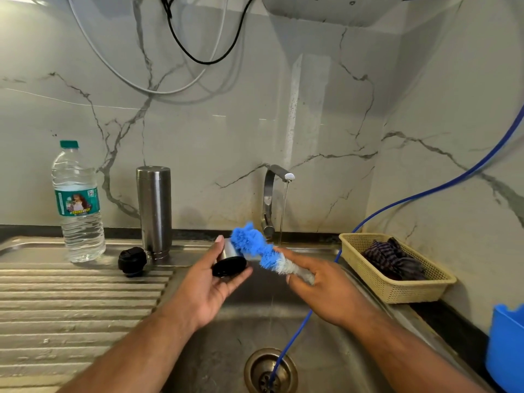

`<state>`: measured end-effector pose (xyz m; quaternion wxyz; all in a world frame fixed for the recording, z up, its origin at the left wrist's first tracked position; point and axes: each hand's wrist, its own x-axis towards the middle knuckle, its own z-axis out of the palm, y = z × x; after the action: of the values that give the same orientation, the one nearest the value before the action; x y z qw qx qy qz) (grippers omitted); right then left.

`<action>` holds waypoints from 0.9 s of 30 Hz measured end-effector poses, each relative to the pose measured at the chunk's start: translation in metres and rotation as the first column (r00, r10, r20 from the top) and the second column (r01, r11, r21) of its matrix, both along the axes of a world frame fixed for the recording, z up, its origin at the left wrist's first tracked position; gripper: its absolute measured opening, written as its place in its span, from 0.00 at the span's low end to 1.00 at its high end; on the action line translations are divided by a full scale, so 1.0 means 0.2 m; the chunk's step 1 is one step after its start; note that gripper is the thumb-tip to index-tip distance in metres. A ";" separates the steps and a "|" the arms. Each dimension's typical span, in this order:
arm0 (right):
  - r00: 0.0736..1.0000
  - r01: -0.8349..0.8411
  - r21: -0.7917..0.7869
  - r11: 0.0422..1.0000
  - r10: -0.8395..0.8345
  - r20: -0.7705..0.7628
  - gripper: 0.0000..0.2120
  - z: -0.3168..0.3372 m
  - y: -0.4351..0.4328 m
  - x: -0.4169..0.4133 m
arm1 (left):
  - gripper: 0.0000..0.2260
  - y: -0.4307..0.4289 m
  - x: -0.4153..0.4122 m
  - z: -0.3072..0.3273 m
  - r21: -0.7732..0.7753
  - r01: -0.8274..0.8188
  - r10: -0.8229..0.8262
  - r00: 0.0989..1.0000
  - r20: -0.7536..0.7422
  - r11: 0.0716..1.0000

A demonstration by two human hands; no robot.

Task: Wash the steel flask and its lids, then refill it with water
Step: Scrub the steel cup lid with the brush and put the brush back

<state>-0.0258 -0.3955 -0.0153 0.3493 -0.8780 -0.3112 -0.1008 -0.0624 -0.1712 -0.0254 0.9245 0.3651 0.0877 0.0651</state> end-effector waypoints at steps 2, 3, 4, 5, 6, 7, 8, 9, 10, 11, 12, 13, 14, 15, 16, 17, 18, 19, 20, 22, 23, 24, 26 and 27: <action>1.000 -0.012 -0.002 1.000 0.012 0.012 0.24 0.00 0.01 -0.01 | 0.19 0.00 0.01 0.00 0.016 -0.022 0.021 1.000 0.022 1.000; 0.999 -0.035 0.000 0.999 0.035 0.009 0.23 0.00 0.01 -0.01 | 0.19 0.00 0.01 0.00 0.012 -0.028 0.028 0.999 0.033 1.000; 0.999 -0.048 0.002 0.999 0.048 0.005 0.22 -0.01 0.01 -0.01 | 0.19 0.00 0.01 0.00 -0.007 -0.027 0.028 0.999 0.039 1.000; 0.999 -0.041 0.007 0.999 0.041 0.006 0.22 -0.01 0.01 0.00 | 0.20 0.01 0.01 -0.01 -0.027 -0.018 0.019 0.999 0.038 0.999; 1.000 -0.021 0.012 1.000 0.021 0.003 0.22 -0.02 0.01 0.01 | 0.21 0.01 0.01 -0.02 -0.039 -0.003 0.004 0.999 0.033 0.999; 1.000 0.000 0.015 1.000 0.000 -0.004 0.22 -0.02 0.01 0.02 | 0.22 0.02 0.01 -0.03 -0.047 0.011 -0.010 1.000 0.024 0.999; 1.000 0.008 0.017 1.000 -0.008 -0.010 0.22 -0.03 0.01 0.02 | 0.22 0.02 0.02 -0.04 -0.052 0.019 -0.019 1.000 0.018 0.998; 1.000 -0.002 0.025 1.000 0.002 -0.015 0.23 -0.03 0.01 0.02 | 0.20 0.02 0.02 -0.04 -0.050 0.031 -0.030 0.999 0.020 0.998; 0.999 -0.024 0.044 0.999 0.026 -0.029 0.22 -0.03 0.01 0.01 | 0.18 0.02 0.02 -0.03 -0.041 0.045 -0.044 0.999 0.029 0.998; 0.998 -0.042 0.063 0.997 0.046 -0.054 0.21 -0.02 0.01 0.01 | 0.16 0.02 0.02 -0.03 -0.026 0.055 -0.054 0.998 0.040 0.998; 0.996 -0.043 0.081 0.996 0.049 -0.076 0.19 -0.01 0.01 0.01 | 0.15 0.02 0.02 -0.02 -0.009 0.060 -0.059 0.997 0.049 0.998; 0.996 -0.025 0.096 0.995 0.033 -0.084 0.18 -0.01 0.01 0.01 | 0.15 0.01 0.02 -0.02 0.011 0.065 -0.065 0.996 0.053 0.998; 0.996 0.001 0.109 0.994 0.008 -0.087 0.17 0.00 0.00 0.01 | 0.16 0.01 0.02 -0.02 0.030 0.071 -0.072 0.996 0.057 0.997; 0.995 0.020 0.114 0.993 -0.010 -0.095 0.16 0.01 0.00 0.01 | 0.17 0.01 0.02 -0.02 0.046 0.073 -0.076 0.995 0.062 0.996; 0.994 0.024 0.122 0.992 -0.010 -0.110 0.16 0.01 -0.01 0.01 | 0.19 0.01 0.03 -0.02 0.066 0.070 -0.074 0.995 0.066 0.995; 0.992 0.013 0.130 0.991 0.003 -0.125 0.16 0.01 -0.01 0.00 | 0.20 0.01 0.03 -0.02 0.087 0.065 -0.072 0.995 0.072 0.994; 0.990 -0.006 0.130 0.992 0.024 -0.138 0.16 0.02 -0.02 -0.01 | 0.21 0.01 0.03 -0.02 0.100 0.062 -0.070 0.994 0.082 0.993; 0.988 -0.022 0.119 0.993 0.039 -0.146 0.16 0.02 -0.02 -0.01 | 0.22 0.00 0.03 -0.01 0.097 0.057 -0.066 0.994 0.092 0.994; 0.988 -0.027 0.103 0.994 0.042 -0.149 0.15 0.02 -0.02 -0.01 | 0.23 0.01 0.03 -0.01 0.085 0.051 -0.060 0.993 0.098 0.995; 0.989 -0.007 0.071 0.997 0.017 -0.147 0.14 0.02 -0.01 -0.01 | 0.24 0.01 0.03 -0.02 0.086 0.026 -0.033 0.996 0.078 0.996; 0.989 -0.002 0.062 0.998 0.012 -0.150 0.13 0.02 -0.01 0.00 | 0.25 0.01 0.03 -0.02 0.108 0.015 -0.022 0.998 0.058 0.994; 0.988 -0.010 0.061 0.998 0.019 -0.152 0.14 0.01 -0.02 0.00 | 0.25 0.01 0.03 -0.02 0.132 0.011 -0.017 0.999 0.045 0.991; 0.987 -0.029 0.062 0.998 0.038 -0.156 0.16 0.00 -0.02 0.00 | 0.28 0.01 0.03 -0.02 0.120 0.020 -0.025 0.999 0.042 0.993; 0.987 -0.018 0.065 0.998 0.027 -0.156 0.16 0.00 -0.02 0.01 | 0.29 0.01 0.03 -0.01 0.077 0.031 -0.035 0.998 0.046 0.997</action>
<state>-0.0245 -0.3988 -0.0150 0.4013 -0.8682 -0.2894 -0.0373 -0.0572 -0.1683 -0.0279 0.9126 0.4000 0.0570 0.0617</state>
